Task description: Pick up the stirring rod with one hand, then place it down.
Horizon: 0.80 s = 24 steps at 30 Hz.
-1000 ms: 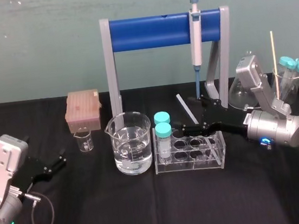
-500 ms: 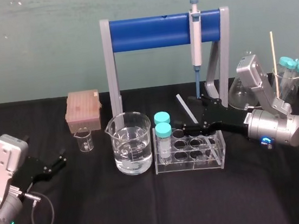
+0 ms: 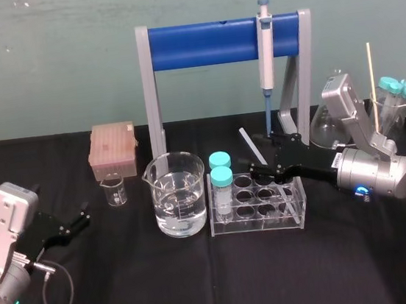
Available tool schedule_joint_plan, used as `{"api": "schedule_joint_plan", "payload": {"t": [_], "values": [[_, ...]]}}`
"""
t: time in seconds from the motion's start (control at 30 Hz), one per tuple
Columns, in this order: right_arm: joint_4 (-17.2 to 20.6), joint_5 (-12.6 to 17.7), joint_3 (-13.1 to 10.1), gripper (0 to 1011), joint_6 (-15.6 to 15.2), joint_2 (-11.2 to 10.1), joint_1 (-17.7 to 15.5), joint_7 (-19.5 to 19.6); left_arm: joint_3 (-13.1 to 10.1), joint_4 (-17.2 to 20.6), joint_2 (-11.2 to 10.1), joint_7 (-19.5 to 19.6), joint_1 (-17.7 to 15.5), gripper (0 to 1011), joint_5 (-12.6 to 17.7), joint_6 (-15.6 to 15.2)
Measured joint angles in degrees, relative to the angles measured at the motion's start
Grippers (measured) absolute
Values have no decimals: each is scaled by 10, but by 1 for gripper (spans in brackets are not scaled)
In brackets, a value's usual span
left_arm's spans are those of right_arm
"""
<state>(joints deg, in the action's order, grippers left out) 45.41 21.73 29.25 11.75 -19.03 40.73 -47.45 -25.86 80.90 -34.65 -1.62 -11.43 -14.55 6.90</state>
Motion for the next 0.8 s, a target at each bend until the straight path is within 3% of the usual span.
{"api": "schedule_joint_plan", "payload": {"t": [0.27,0.43,0.73,0.8], "values": [[1,0,0,508,0,0,0,0,0,0,0,0,0,1000,0,0],[1,0,0,303,0,0,0,1,0,0,0,0,0,1000,0,0],[1,0,0,72,0,0,0,1,0,0,0,0,0,1000,0,0],[1,0,0,72,0,0,0,1,0,0,0,0,0,1000,0,0]]}}
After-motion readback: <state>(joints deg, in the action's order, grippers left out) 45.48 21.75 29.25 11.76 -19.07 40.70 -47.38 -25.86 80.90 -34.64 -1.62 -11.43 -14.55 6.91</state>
